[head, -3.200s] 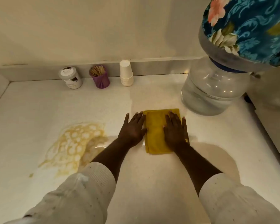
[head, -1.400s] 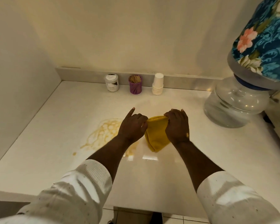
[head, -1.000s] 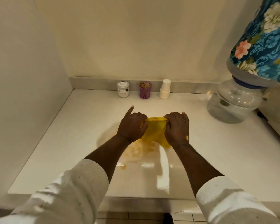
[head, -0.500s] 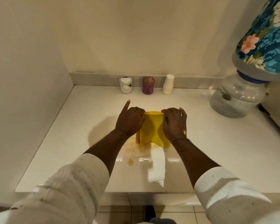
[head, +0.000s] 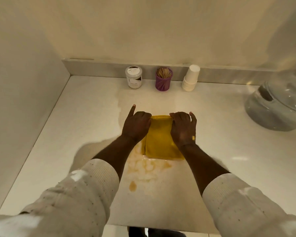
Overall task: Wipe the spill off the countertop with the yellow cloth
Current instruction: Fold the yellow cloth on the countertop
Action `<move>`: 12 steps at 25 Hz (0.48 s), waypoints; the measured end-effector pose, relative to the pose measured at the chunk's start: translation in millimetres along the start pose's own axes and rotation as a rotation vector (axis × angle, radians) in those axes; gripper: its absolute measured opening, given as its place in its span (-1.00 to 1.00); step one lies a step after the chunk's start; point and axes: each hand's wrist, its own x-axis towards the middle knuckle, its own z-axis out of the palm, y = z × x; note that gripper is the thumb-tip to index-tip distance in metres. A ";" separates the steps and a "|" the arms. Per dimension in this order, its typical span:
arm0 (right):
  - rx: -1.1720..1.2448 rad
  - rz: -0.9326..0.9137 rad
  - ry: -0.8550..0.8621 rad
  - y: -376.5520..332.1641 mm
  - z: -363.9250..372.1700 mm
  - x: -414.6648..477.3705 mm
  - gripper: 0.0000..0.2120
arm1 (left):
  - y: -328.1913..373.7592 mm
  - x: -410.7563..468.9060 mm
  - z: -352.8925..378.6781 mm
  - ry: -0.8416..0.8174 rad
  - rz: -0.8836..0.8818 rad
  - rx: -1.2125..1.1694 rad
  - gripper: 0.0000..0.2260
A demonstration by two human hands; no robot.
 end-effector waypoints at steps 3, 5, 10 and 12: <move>0.028 -0.005 -0.037 9.2 18.6 0.8 -0.71 | -2.6 10.4 13.9 -0.038 -0.011 -0.005 -0.76; 0.064 0.019 -0.055 10.1 24.7 -1.2 -0.72 | -3.8 13.9 19.2 -0.046 -0.009 -0.018 -0.74; 0.106 -0.015 -0.128 -2.2 24.4 -6.8 -0.58 | -19.1 1.5 29.5 -0.157 -0.029 -0.016 -0.54; 0.083 -0.038 -0.288 -9.7 27.1 -12.3 -0.44 | -34.3 -10.8 32.5 -0.210 -0.075 0.018 -0.44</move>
